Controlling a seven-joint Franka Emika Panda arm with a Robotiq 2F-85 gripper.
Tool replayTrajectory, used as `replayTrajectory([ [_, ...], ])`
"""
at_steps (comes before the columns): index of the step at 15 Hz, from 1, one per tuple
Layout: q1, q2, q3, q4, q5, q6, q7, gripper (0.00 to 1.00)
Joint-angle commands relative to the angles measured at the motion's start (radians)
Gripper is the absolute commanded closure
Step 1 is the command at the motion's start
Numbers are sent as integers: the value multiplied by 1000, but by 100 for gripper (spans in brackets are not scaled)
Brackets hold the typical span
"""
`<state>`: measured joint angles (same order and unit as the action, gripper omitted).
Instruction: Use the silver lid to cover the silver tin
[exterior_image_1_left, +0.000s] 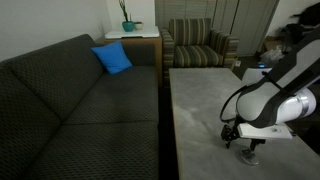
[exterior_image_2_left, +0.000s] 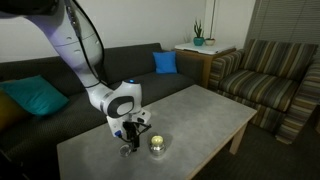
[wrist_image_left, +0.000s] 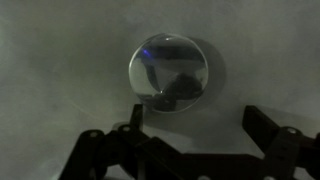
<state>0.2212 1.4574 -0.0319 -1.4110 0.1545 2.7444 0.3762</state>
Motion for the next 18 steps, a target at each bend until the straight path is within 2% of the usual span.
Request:
replayTrajectory([
  [1,-72,59,5,-7,16,38,-36,0],
  [8,-93,64,13,-16,39,-24,-26,0],
  [14,-162,67,56,3,13,-151,-156,0],
  [18,-190,68,51,13,-4,-253,-231,0],
])
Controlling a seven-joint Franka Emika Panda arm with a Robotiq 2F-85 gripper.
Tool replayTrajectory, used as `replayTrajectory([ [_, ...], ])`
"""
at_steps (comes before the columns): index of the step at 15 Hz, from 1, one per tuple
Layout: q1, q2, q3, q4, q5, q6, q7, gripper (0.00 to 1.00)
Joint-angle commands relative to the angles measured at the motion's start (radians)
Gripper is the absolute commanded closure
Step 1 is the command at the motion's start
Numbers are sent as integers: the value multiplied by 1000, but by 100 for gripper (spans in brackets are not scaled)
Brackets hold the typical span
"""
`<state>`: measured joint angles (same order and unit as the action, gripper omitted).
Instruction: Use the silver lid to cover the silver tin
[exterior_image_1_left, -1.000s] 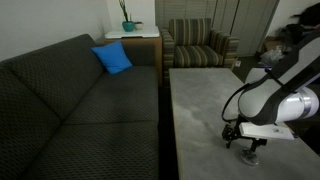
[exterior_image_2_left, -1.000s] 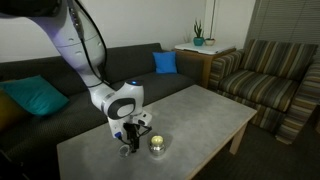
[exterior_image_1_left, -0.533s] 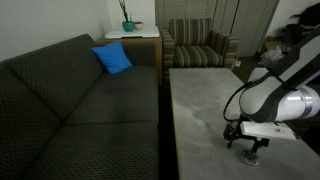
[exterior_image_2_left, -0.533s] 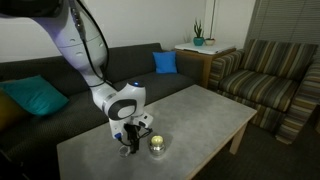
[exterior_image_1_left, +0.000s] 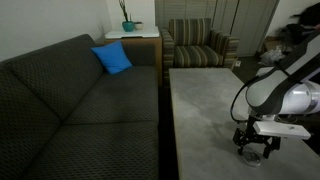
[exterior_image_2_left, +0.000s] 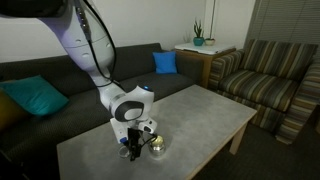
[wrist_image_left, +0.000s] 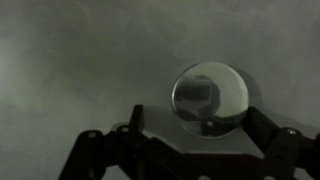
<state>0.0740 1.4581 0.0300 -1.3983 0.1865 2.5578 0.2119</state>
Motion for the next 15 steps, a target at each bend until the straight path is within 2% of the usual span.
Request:
replayTrajectory([
  [1,-47,61,-11,-8,-37,-76,-78,0],
  [7,-34,48,-11,-22,-35,-95,-64,0],
  [8,-40,50,-4,-19,-31,-88,-71,25],
  [9,-46,66,2,3,-30,-89,-78,26],
  [11,-45,116,0,81,-32,-124,-71,36],
  [14,-45,101,0,72,-30,-146,-70,55],
  [15,-46,77,0,37,-27,-133,-72,56],
])
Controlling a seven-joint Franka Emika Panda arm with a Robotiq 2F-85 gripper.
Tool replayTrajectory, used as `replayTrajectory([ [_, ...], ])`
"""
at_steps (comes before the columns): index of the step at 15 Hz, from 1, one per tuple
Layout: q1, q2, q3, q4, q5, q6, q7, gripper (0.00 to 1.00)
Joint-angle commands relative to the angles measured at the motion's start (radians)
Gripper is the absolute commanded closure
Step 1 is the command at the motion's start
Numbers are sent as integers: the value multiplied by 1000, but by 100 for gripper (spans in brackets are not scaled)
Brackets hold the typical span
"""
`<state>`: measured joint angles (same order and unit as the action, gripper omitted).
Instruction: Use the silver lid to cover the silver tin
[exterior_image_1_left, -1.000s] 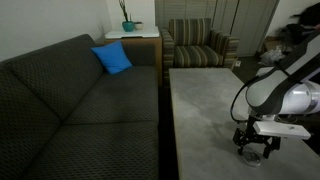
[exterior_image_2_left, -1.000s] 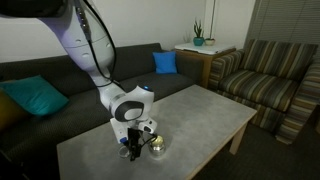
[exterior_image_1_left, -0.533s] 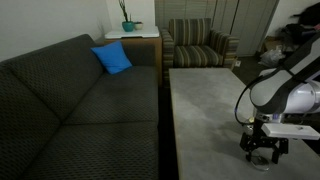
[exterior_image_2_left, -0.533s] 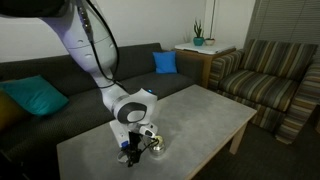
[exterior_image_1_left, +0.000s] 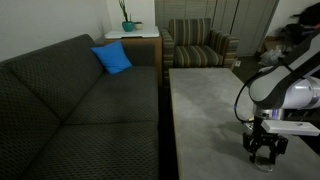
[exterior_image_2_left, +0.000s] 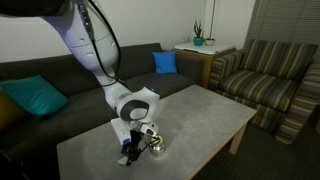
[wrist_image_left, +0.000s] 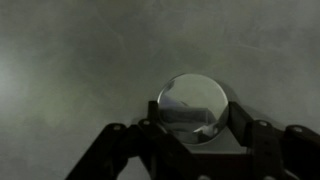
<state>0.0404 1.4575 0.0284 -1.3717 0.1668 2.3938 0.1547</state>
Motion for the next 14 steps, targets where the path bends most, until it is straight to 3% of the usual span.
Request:
replayTrajectory([
  [1,-13,73,2,3,-6,36,-15,56],
  [8,4,82,-7,-2,1,99,14,56],
  [14,38,18,-29,-120,14,217,65,56],
])
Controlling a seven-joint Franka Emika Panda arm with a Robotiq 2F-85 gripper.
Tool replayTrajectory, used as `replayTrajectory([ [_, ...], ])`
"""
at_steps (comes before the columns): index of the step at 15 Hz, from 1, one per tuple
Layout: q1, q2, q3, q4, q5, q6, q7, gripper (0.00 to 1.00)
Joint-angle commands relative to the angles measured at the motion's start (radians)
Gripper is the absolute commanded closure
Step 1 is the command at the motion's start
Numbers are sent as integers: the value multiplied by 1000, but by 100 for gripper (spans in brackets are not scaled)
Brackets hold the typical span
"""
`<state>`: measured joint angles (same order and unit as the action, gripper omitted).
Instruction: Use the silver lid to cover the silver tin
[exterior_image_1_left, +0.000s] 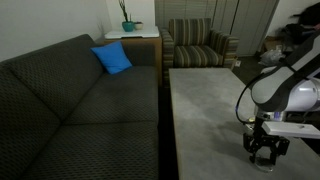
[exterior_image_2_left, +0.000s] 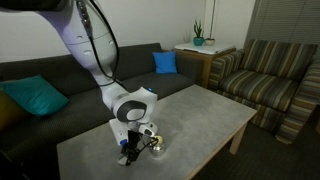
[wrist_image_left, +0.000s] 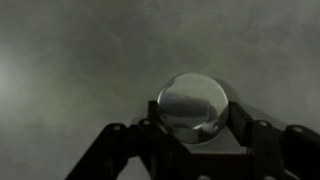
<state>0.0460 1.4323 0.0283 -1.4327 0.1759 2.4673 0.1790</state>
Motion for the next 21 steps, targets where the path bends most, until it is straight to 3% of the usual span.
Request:
replayTrajectory([
  [1,40,31,-32,-85,5,172,53,56],
  [7,102,-34,-60,-233,9,353,155,56],
  [21,268,-98,-153,-416,83,613,295,56],
])
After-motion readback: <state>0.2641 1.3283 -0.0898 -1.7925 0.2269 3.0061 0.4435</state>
